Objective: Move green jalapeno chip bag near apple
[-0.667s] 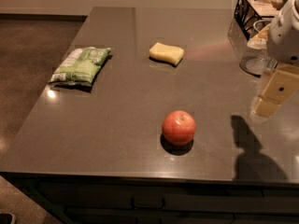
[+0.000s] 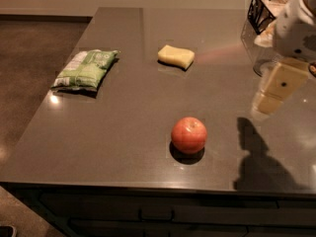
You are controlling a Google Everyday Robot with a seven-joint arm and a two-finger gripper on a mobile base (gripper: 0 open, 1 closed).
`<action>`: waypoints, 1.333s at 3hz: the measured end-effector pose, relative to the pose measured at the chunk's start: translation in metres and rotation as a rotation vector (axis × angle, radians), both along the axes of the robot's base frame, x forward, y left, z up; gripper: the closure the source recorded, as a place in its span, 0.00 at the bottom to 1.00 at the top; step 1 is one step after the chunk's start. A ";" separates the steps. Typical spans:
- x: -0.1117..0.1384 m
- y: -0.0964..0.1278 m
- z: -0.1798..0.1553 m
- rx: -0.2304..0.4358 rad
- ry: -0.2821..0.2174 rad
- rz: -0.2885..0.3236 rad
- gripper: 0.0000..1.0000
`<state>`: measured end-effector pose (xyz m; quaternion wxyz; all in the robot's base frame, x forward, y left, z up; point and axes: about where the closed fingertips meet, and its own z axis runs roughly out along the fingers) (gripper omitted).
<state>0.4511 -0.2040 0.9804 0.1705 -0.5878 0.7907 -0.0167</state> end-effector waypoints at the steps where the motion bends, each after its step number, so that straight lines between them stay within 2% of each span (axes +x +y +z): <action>1: 0.023 0.030 0.003 0.067 0.010 -0.042 0.00; 2: 0.046 0.074 0.002 0.135 0.022 -0.084 0.00; 3: 0.066 0.137 -0.008 0.196 0.023 -0.125 0.00; 4: 0.085 0.204 -0.029 0.226 0.014 -0.152 0.00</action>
Offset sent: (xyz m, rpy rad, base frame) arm 0.0788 0.1341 -0.0043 0.2318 0.0571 -0.1620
